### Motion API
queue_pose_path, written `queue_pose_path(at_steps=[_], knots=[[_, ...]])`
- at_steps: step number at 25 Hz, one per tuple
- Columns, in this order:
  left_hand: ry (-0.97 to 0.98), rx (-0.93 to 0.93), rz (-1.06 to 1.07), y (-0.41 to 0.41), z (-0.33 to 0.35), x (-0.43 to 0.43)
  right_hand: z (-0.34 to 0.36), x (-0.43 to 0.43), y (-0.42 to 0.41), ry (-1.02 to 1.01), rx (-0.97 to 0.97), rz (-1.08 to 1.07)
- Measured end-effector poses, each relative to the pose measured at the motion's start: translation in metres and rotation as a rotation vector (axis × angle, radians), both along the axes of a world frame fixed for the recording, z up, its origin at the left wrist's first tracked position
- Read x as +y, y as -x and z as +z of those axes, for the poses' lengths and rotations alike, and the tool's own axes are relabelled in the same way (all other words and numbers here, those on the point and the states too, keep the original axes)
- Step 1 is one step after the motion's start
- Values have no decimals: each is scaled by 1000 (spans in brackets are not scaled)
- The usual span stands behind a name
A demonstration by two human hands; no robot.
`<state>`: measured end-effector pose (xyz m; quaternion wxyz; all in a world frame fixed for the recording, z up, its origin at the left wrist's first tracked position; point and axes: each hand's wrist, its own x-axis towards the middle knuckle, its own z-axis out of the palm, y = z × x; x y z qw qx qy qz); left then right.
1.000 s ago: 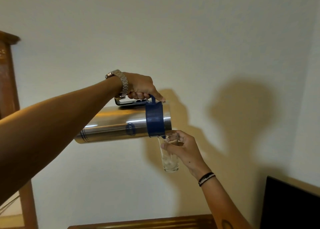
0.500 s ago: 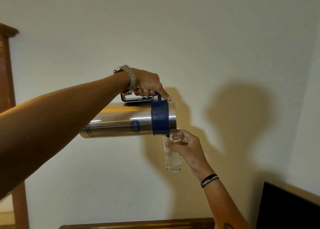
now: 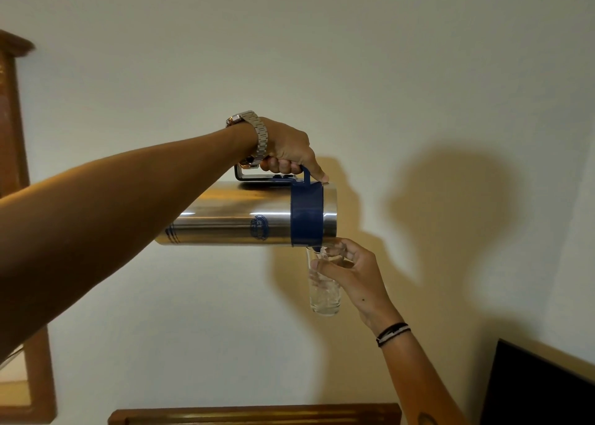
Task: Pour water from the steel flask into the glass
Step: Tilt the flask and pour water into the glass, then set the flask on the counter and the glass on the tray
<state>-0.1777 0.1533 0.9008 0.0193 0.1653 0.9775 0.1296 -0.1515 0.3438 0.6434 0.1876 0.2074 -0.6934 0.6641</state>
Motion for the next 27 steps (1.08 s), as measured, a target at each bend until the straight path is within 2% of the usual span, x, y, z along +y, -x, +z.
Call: queue_pose_path(at_steps=[3,6,14,21,27], knots=[[-37,-22,0,2,0,0,-1,4,4,10,-2,-8],[-160,-49,1,6,-4,-13,3,8,7,17,6,-19],[-781,-110,-5,20,-68,-95,27,9,28,30,3,-40],[-1382,-97,115,30,-127,-136,69,2,48,61,-31,-26],[-1609,-19,175,29,-139,-138,93,13,61,104,-44,-11]])
